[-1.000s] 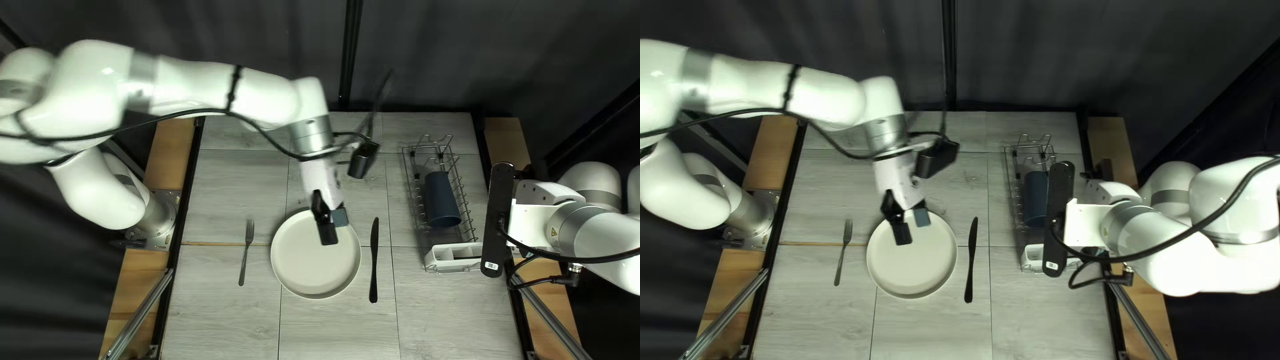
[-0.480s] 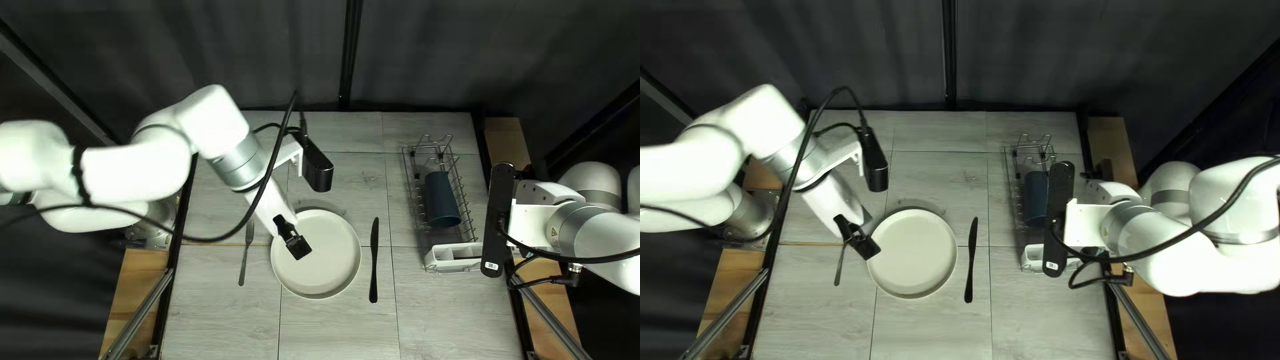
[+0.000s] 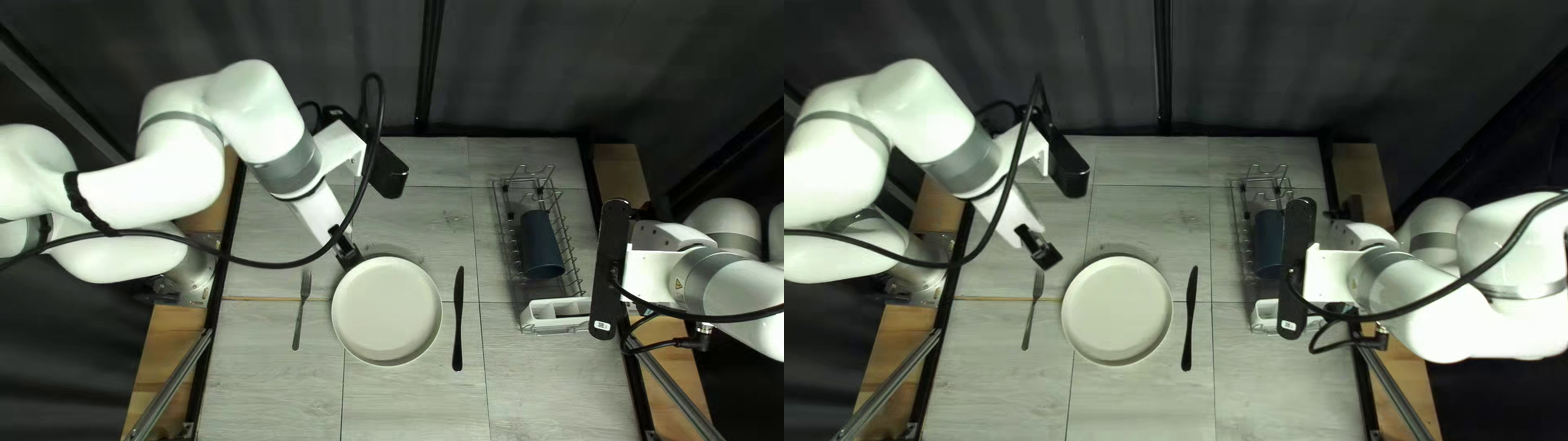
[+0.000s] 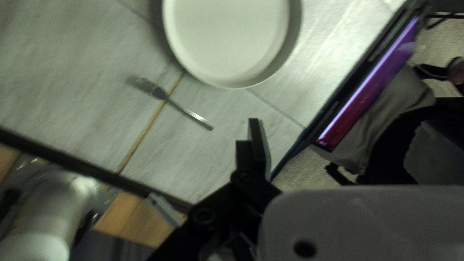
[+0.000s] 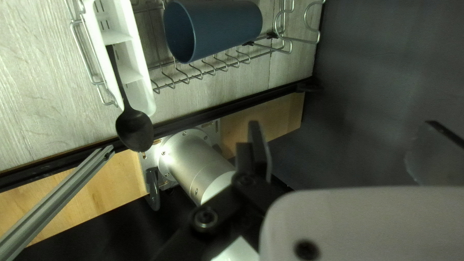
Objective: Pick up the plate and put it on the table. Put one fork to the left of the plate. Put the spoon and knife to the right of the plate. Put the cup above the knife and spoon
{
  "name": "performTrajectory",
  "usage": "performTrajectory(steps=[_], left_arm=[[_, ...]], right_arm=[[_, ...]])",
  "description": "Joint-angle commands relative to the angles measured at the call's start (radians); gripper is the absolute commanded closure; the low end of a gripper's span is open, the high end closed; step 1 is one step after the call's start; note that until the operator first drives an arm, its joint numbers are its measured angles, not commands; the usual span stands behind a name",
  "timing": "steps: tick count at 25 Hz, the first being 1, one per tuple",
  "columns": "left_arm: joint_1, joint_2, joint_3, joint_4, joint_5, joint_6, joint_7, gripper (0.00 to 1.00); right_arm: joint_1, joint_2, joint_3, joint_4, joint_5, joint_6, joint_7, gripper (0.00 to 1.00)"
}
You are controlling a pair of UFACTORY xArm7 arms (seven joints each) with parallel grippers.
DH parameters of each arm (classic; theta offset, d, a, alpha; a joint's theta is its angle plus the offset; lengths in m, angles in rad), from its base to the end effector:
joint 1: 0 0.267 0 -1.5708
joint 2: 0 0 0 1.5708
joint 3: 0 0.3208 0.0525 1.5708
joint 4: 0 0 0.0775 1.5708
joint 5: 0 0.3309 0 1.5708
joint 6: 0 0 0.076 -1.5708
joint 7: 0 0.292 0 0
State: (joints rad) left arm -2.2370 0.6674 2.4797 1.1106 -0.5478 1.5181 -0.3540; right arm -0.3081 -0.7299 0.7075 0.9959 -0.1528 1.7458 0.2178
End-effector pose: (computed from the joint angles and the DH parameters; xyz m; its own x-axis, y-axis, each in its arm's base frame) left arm 0.3632 -0.0833 0.3704 0.7767 0.6251 0.0780 0.6032 -0.7737 0.1937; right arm 0.2166 0.0520 0.3616 1.0000 -0.0089 0.0013 -0.0080 -0.8154 0.5789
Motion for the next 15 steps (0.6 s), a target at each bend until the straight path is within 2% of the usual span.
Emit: performTrajectory(steps=[1,5,9,15], left_arm=[[-0.031,0.036,0.004,-0.069,-0.023,-0.027,0.035,0.0],[-0.062,0.086,0.027,-0.128,-0.038,-0.019,0.056,0.0],[-0.098,0.14,0.063,-0.144,-0.039,0.025,0.07,0.0],[-0.102,0.142,0.063,-0.148,-0.042,0.019,0.078,0.0]], right_arm=[[0.0,0.0,0.0,0.0,0.0,0.0,0.0,0.0],[0.0,0.0,0.0,0.0,0.0,0.0,0.0,0.0],[0.0,0.0,0.0,0.0,0.0,0.0,0.0,0.0],[0.0,0.0,0.0,0.0,0.0,0.0,0.0,0.0]])
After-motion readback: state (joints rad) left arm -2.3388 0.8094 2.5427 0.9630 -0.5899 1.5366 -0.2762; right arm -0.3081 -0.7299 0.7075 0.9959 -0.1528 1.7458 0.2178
